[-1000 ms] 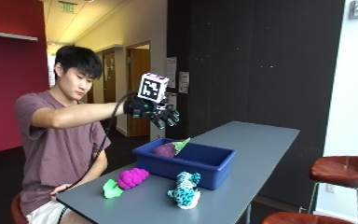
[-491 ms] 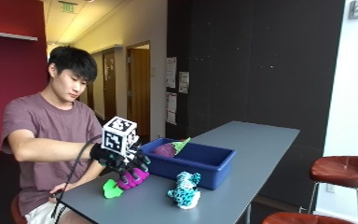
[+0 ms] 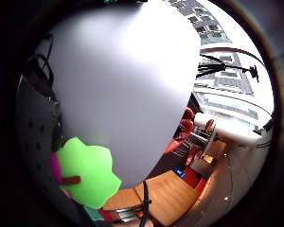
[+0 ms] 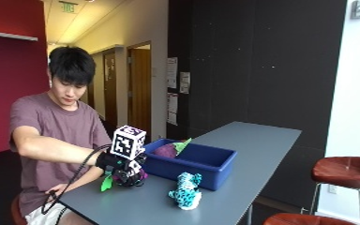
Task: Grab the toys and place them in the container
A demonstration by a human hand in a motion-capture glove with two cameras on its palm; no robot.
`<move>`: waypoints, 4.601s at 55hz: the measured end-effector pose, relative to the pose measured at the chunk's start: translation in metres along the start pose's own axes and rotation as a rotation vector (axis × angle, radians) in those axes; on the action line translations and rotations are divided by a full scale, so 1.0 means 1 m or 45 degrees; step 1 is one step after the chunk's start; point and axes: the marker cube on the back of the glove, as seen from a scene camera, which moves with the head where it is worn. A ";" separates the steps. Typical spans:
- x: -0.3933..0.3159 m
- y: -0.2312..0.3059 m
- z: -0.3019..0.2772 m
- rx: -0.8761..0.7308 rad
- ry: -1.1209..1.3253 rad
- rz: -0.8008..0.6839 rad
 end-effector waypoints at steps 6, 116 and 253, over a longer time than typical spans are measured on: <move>0.008 0.003 -0.021 0.022 -0.037 0.009; 0.035 -0.160 -0.073 -0.143 0.064 -0.001; -0.165 -0.115 -0.246 0.378 -0.009 -0.093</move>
